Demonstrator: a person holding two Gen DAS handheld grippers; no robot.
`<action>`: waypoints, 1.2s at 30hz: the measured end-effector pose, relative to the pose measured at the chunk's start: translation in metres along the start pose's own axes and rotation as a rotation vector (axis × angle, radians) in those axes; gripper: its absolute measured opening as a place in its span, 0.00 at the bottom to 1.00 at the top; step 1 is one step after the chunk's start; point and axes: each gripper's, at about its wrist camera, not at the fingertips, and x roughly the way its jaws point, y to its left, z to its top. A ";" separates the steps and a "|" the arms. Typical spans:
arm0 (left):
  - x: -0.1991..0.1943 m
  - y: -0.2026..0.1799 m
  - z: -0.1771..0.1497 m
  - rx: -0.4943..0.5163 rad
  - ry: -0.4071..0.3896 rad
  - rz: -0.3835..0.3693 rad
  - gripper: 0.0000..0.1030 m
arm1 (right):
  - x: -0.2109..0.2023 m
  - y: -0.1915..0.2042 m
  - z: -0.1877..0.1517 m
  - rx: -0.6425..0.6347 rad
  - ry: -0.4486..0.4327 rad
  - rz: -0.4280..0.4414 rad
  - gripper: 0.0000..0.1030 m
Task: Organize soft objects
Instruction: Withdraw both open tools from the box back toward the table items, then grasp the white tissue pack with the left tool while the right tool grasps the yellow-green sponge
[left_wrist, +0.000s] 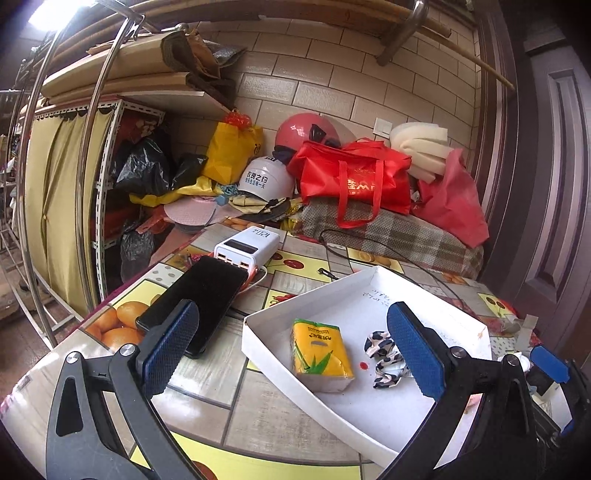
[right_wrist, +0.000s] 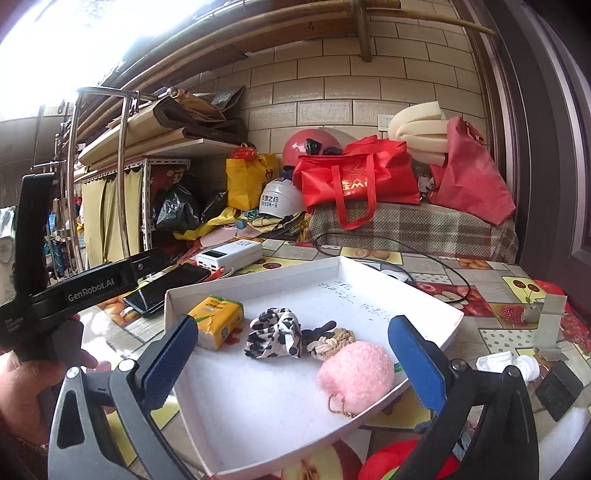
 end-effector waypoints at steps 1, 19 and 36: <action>-0.002 -0.003 -0.001 0.010 0.006 -0.011 1.00 | -0.006 0.002 -0.002 -0.011 0.001 0.020 1.00; -0.058 -0.143 -0.054 0.410 0.159 -0.487 1.00 | -0.138 -0.139 -0.043 0.088 0.120 -0.180 1.00; -0.043 -0.236 -0.098 0.476 0.513 -0.671 0.74 | -0.114 -0.222 -0.077 0.309 0.400 -0.151 0.60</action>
